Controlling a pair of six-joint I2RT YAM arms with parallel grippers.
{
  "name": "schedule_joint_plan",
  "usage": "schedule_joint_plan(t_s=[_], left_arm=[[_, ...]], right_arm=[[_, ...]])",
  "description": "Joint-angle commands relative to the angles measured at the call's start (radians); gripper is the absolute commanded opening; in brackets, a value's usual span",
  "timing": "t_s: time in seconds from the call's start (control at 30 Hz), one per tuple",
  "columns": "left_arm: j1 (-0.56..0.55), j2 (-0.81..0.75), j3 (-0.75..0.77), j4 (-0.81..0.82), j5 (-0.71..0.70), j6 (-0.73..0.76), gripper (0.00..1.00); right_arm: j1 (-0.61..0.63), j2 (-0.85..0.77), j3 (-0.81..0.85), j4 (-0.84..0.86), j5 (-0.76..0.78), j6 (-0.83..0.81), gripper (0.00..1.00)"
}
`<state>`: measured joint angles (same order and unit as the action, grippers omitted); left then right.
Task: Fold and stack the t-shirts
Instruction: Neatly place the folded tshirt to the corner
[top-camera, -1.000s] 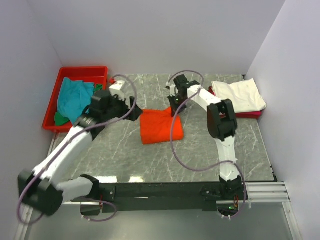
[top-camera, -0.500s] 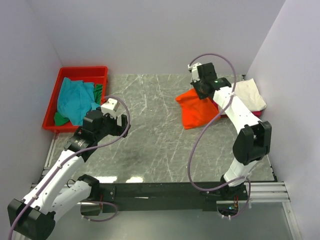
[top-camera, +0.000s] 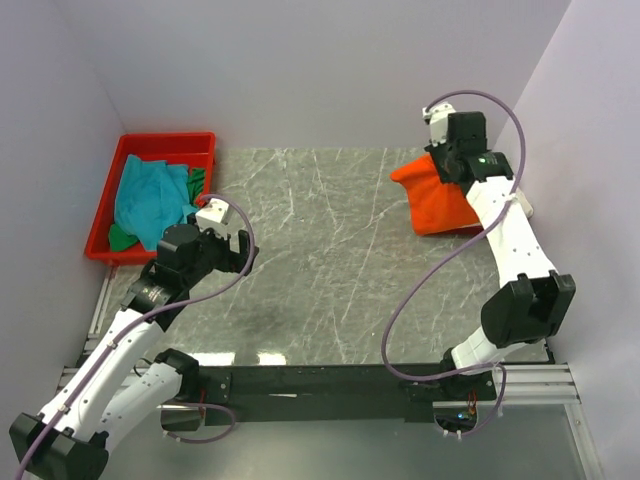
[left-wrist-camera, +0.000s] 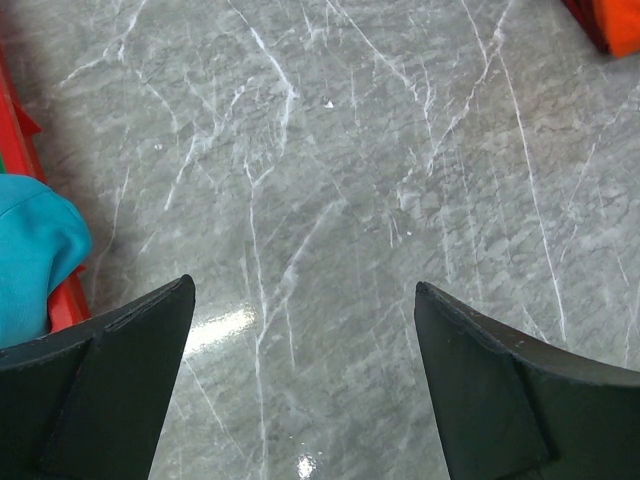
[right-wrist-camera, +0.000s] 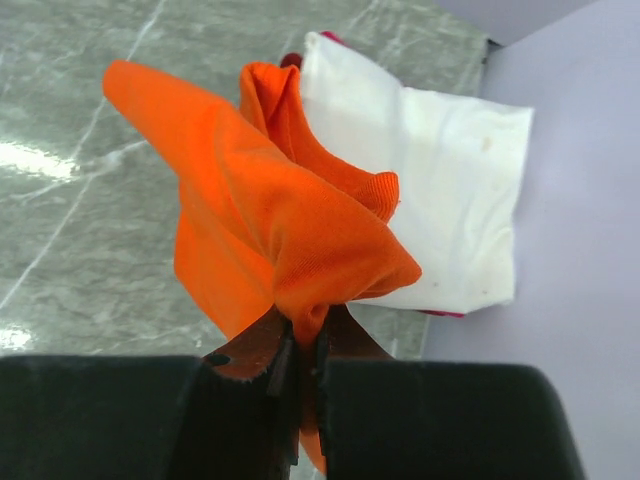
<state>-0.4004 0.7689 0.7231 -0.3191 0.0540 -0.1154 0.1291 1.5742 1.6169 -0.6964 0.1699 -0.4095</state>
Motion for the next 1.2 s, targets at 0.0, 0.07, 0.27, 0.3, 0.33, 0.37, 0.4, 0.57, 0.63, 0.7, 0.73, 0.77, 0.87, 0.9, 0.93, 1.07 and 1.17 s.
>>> schedule_joint_plan(t_s=[0.0, 0.07, 0.27, 0.3, 0.33, 0.37, 0.4, 0.57, 0.63, 0.7, 0.73, 0.77, 0.87, 0.9, 0.93, 1.07, 1.17], left_arm=[[0.0, 0.0, 0.006, 0.029, -0.016, 0.019, 0.96], [0.0, -0.005, 0.001, 0.031, -0.019, 0.022, 0.96], [0.0, -0.003, 0.001, 0.029, -0.019, 0.023, 0.96], [0.0, -0.003, 0.001, 0.031, -0.017, 0.023, 0.96], [0.0, -0.002, 0.001, 0.031, -0.017, 0.023, 0.96], [0.0, 0.0, 0.002, 0.031, -0.016, 0.025, 0.96], [0.0, 0.0, -0.001, 0.031, -0.014, 0.025, 0.96], [0.0, 0.001, -0.002, 0.032, -0.014, 0.026, 0.96], [0.0, 0.004, -0.002, 0.032, -0.011, 0.026, 0.96], [0.0, 0.006, -0.002, 0.031, -0.013, 0.026, 0.96], [0.0, 0.007, -0.002, 0.031, -0.013, 0.026, 0.96], [0.0, 0.006, -0.001, 0.032, -0.014, 0.029, 0.96], [-0.002, 0.007, -0.004, 0.032, -0.014, 0.029, 0.96], [0.0, 0.009, -0.004, 0.032, -0.016, 0.029, 0.96], [0.0, 0.01, -0.004, 0.032, -0.014, 0.029, 0.96], [0.0, 0.018, -0.002, 0.031, -0.016, 0.03, 0.96], [0.0, 0.02, -0.004, 0.032, -0.017, 0.033, 0.96]], right_arm=[[-0.039, -0.077, 0.066, 0.034, -0.018, -0.037, 0.0], [-0.061, -0.089, 0.078, 0.031, -0.027, -0.044, 0.0], [-0.115, -0.092, 0.13, 0.012, -0.055, -0.061, 0.0], [-0.12, -0.089, 0.136, 0.009, -0.064, -0.064, 0.0], [-0.123, -0.082, 0.144, 0.008, -0.069, -0.063, 0.0], [-0.125, -0.08, 0.146, 0.009, -0.073, -0.068, 0.0], [-0.125, -0.074, 0.147, 0.011, -0.078, -0.069, 0.0], [-0.186, -0.019, 0.167, 0.005, -0.124, -0.074, 0.0], [-0.192, 0.018, 0.182, 0.008, -0.141, -0.083, 0.0], [-0.206, 0.061, 0.205, 0.005, -0.148, -0.092, 0.0], [-0.213, 0.075, 0.21, 0.011, -0.155, -0.1, 0.0], [-0.223, 0.089, 0.216, 0.024, -0.153, -0.104, 0.0], [-0.244, 0.159, 0.267, 0.028, -0.138, -0.121, 0.0], [-0.247, 0.196, 0.297, 0.028, -0.133, -0.126, 0.0], [-0.25, 0.214, 0.313, 0.028, -0.123, -0.133, 0.0], [-0.256, 0.285, 0.359, 0.057, -0.043, -0.147, 0.0], [-0.258, 0.322, 0.36, 0.101, 0.011, -0.156, 0.0]])
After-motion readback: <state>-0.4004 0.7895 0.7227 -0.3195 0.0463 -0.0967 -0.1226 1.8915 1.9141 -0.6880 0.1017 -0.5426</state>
